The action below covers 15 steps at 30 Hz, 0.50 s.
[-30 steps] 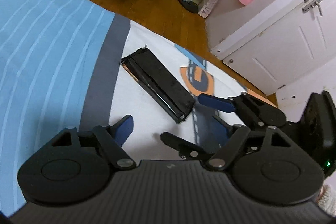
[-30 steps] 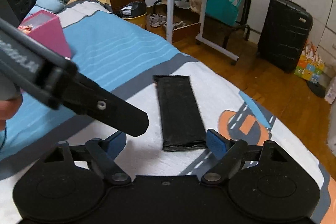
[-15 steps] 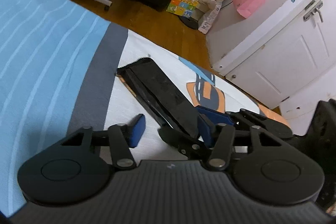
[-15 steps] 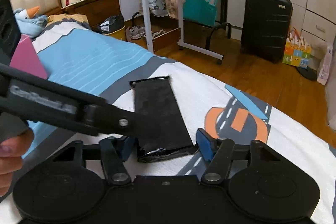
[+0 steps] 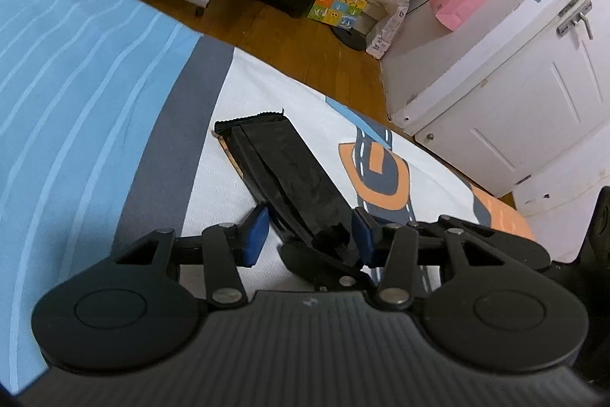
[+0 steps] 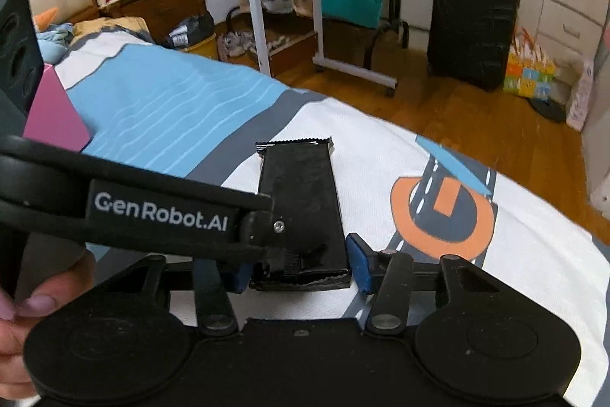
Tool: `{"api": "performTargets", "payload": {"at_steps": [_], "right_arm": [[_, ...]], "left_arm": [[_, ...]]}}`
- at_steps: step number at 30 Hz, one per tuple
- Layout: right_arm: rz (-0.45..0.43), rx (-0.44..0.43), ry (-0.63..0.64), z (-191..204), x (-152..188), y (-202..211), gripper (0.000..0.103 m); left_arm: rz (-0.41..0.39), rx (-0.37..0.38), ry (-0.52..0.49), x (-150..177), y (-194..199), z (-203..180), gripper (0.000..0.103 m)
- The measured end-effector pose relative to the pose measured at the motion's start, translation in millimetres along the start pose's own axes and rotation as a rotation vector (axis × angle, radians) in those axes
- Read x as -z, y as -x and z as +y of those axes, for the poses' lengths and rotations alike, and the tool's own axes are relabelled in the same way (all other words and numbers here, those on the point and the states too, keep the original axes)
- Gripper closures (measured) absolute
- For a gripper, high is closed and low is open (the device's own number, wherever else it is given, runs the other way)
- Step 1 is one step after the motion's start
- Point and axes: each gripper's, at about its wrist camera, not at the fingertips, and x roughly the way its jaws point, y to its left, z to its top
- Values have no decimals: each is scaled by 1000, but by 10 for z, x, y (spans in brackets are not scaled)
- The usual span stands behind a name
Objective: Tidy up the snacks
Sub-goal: 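Lift the black bar with the left tool and carry it over the box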
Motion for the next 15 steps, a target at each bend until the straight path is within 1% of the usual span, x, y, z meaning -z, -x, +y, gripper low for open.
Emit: {"api": "performTargets", "payload": {"at_steps": [3, 5, 6, 9, 11, 15], "right_arm": [[36, 4, -12, 56, -45, 24, 48], [58, 14, -13, 109, -58, 45, 49], [69, 22, -13, 137, -66, 63, 49], [104, 32, -43, 188, -117, 110, 49], [107, 21, -34, 238, -129, 153, 49], [109, -4, -67, 260, -149, 271, 49]], "left_arm": [[25, -8, 13, 0, 40, -8, 57], [41, -11, 47, -4, 77, 4, 57], [49, -15, 48, -1, 90, 0, 57], [69, -47, 28, 9, 147, -63, 58], [72, -74, 10, 17, 220, -120, 58], [65, -90, -12, 35, 381, -186, 57]]}}
